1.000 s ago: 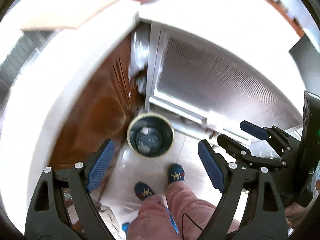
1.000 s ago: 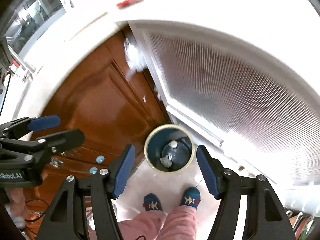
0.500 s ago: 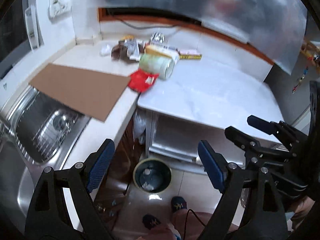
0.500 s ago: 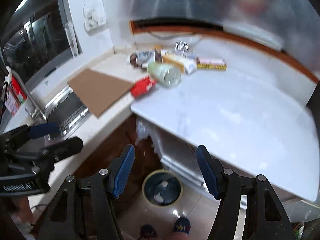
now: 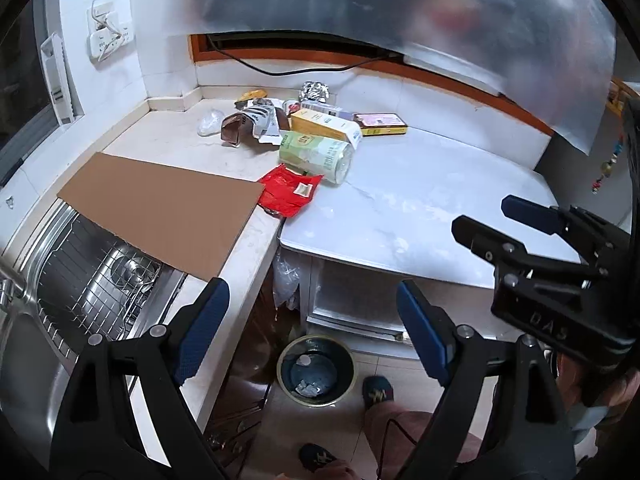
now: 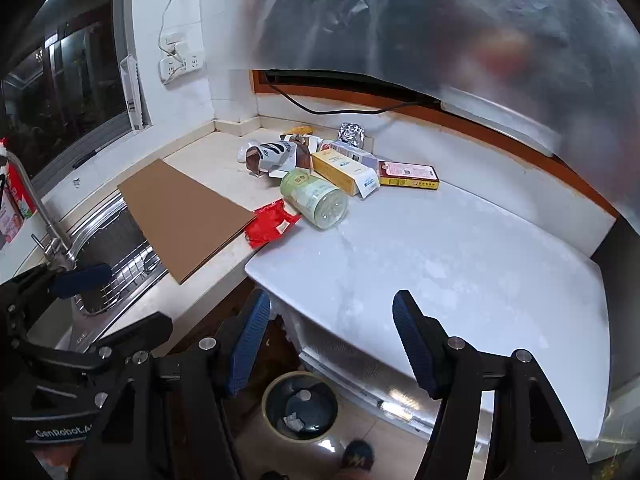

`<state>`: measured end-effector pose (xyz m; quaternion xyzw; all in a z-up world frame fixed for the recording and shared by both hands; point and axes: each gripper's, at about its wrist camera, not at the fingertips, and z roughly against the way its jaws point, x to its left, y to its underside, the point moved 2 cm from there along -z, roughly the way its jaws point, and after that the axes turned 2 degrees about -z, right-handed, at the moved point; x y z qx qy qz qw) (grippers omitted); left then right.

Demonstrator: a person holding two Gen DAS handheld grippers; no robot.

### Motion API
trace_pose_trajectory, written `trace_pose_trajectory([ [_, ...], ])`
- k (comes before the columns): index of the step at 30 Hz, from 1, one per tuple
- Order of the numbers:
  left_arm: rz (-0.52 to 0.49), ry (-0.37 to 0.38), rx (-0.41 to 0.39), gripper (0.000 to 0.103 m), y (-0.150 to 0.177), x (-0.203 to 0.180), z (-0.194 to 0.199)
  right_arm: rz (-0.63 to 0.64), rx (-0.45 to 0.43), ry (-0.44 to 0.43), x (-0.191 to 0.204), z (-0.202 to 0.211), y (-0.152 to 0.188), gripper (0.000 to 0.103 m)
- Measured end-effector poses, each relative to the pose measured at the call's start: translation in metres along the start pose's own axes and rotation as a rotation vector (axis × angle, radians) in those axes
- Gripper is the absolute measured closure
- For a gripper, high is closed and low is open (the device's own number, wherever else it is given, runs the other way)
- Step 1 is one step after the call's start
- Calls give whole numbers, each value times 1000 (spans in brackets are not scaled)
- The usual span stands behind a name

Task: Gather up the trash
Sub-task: 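Raise both tools back toward the table, then grasp the red snack bag with the left gripper while the right grasps the green can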

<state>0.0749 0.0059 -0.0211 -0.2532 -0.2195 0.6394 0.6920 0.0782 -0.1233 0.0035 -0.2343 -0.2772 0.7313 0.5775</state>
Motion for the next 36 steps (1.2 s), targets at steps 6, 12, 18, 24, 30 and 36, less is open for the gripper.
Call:
trace_pose_trajectory([
  [6, 40, -51, 21, 20, -23, -1, -42, 26, 37, -48, -18, -57, -21, 38],
  [12, 81, -108, 63, 20, -55, -11, -107, 86, 77, -100, -49, -114, -58, 38],
  [18, 73, -220, 114, 21, -76, -18, -183, 106, 123, -163, -80, -172, -89, 38],
  [24, 75, -317, 137, 22, -86, -19, -234, 165, 136, -198, -94, -225, -112, 38],
  [30, 125, -368, 169, 50, -86, -4, -265, 200, 141, -239, -84, -252, -125, 38],
  [36, 243, -295, 166, 89, -84, 19, -271, 232, 151, -310, -63, -275, -137, 38],
])
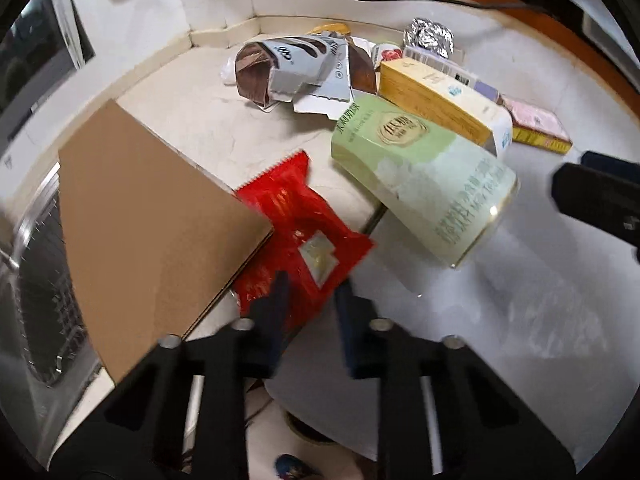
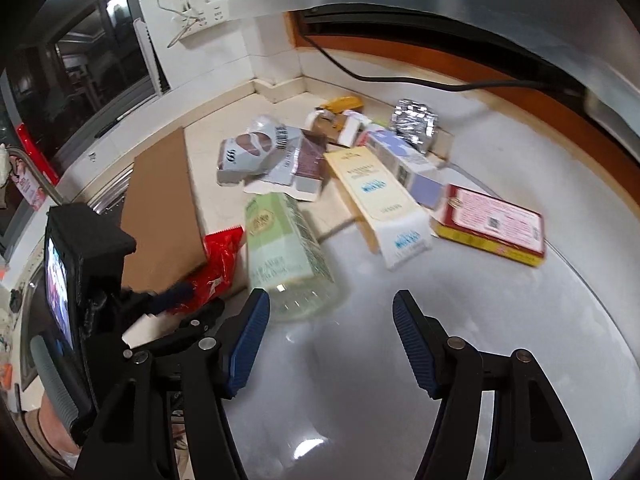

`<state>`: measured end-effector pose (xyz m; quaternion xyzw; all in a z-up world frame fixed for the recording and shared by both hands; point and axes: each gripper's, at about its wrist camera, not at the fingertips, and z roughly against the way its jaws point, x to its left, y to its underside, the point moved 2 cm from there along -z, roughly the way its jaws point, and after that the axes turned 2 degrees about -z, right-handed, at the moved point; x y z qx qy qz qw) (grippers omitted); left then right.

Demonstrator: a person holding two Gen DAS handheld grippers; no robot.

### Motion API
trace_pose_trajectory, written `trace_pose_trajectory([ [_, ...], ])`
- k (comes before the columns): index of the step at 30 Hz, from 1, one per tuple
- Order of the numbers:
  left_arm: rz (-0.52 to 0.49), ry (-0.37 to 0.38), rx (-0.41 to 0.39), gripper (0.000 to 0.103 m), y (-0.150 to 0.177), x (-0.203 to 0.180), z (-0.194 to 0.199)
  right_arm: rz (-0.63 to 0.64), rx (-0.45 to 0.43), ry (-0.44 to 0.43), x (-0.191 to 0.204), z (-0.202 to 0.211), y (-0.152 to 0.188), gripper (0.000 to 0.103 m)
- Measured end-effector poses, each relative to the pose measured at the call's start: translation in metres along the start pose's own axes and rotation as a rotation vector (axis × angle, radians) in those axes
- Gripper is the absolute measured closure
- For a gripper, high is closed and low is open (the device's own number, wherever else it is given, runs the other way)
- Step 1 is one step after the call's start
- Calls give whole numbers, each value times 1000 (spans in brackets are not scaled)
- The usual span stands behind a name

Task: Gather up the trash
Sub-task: 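Grasp the red snack bag with the left gripper while the right grasps the green can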

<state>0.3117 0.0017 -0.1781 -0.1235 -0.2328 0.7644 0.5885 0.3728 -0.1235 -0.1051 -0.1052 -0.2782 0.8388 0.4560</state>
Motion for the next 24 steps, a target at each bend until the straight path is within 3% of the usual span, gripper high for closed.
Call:
trace_pose_trajectory([
  [4, 57, 78, -22, 100, 2, 9, 5, 7, 24, -44, 8, -22, -15, 38],
  [11, 129, 223, -43, 101, 8, 16, 20, 55, 87, -70, 20, -66, -34, 38],
  [14, 120, 244, -42, 101, 11, 13, 25, 93, 109, -77, 27, -79, -37, 34],
  [24, 85, 282, -21, 102, 27, 5, 44, 156, 164, -99, 45, -100, -28, 37],
])
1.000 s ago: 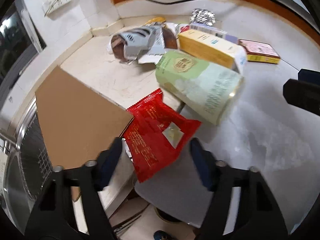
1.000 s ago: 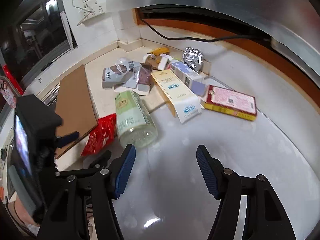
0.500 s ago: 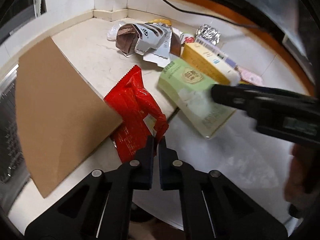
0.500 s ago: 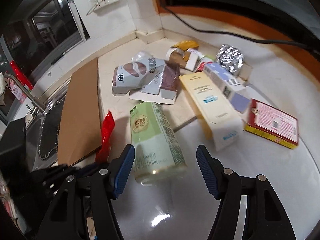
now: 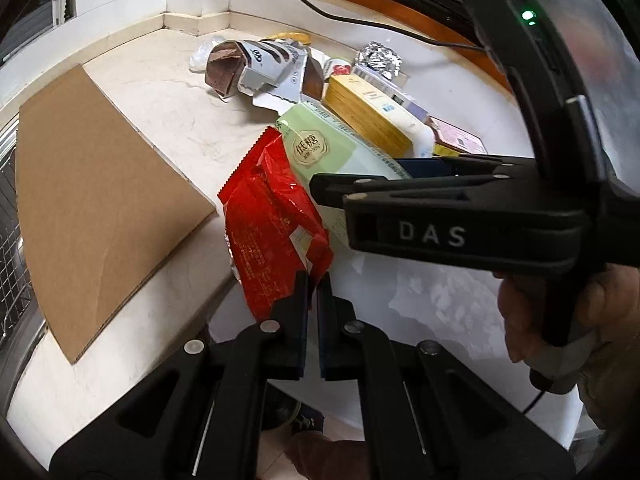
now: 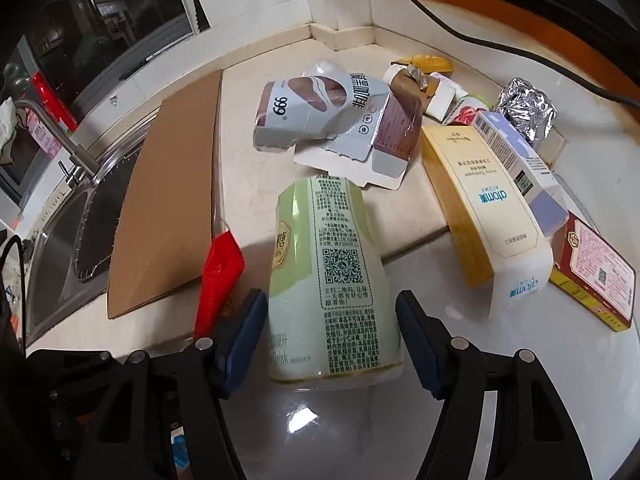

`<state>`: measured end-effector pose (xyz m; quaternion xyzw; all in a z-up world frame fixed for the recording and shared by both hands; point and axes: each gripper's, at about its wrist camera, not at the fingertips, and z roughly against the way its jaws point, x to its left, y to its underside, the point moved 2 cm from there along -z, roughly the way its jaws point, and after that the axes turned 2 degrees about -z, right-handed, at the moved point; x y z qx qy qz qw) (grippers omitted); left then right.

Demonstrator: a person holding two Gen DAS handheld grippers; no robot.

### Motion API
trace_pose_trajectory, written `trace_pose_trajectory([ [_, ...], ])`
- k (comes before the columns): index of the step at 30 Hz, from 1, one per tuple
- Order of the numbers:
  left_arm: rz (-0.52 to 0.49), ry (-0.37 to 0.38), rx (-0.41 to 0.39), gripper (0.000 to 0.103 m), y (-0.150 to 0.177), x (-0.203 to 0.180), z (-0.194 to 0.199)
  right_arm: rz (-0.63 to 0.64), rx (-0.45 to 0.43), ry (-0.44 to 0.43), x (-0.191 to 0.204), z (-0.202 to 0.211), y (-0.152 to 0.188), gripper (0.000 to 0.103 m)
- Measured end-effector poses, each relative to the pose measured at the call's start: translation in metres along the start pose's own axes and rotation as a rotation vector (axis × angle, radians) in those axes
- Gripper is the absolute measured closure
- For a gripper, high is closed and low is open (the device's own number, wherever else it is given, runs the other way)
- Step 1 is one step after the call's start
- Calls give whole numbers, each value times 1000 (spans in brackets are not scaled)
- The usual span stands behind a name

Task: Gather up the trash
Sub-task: 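Grasp the red snack bag with the left gripper while the right grasps the green can, then lower bag and can into the floor bin and open both grippers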

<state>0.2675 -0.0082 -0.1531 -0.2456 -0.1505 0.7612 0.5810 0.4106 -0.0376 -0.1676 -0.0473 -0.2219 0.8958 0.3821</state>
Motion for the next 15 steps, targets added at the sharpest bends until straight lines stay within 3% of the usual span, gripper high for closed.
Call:
trace_pose_trajectory([
  [6, -43, 20, -3, 103, 14, -7, 27, -67, -11, 29, -8, 13, 26, 38],
  [15, -174, 58, -29, 103, 43, -6, 84, -174, -85, 132, 7, 76, 80, 38],
])
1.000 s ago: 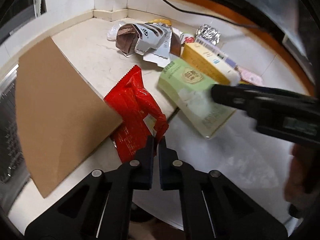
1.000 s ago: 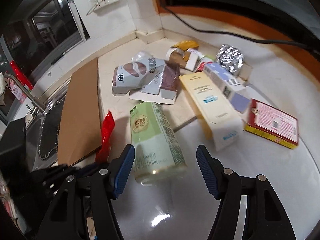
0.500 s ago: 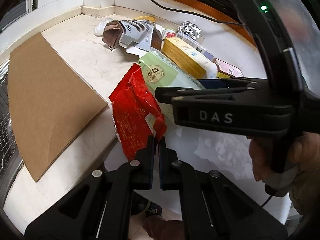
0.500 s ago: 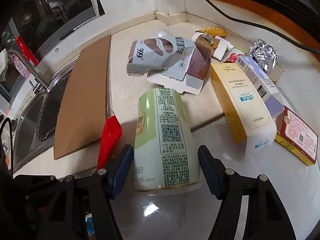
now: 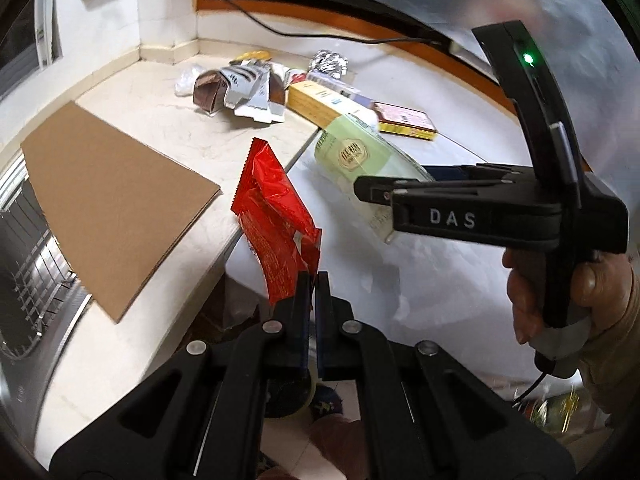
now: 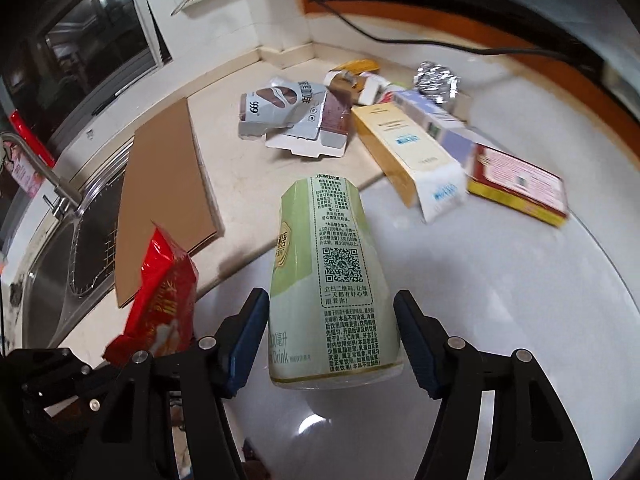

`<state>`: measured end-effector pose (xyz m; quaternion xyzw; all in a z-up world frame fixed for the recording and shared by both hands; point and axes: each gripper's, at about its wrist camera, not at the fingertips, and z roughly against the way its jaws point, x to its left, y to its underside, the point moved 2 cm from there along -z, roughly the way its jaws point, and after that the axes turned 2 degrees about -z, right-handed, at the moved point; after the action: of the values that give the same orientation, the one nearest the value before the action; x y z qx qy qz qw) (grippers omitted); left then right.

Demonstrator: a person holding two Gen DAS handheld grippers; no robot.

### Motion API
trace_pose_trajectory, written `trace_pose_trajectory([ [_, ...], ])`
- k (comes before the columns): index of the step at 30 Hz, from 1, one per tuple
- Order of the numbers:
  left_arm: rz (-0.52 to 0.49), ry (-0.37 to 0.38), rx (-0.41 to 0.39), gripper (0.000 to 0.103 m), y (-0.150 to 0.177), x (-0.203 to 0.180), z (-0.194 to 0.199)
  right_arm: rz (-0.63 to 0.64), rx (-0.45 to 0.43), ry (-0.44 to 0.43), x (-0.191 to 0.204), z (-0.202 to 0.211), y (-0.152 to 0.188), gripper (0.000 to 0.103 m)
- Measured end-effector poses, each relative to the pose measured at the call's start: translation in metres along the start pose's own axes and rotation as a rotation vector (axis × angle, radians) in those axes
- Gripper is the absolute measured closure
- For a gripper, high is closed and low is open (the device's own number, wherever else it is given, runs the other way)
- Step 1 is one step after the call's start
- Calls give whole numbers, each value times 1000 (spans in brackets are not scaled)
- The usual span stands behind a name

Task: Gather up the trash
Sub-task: 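Lower bag and can into the floor bin and open both grippers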

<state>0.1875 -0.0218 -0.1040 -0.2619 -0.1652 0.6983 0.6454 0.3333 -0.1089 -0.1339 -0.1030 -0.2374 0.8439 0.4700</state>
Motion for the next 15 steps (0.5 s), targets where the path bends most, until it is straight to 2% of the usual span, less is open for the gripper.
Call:
trace_pose_trajectory([
  [8, -97, 50, -41, 103, 24, 5, 54, -41, -38, 68, 41, 57, 55, 38],
  [15, -160, 114, -37, 103, 56, 8, 84, -95, -53, 121, 75, 88, 105, 38],
])
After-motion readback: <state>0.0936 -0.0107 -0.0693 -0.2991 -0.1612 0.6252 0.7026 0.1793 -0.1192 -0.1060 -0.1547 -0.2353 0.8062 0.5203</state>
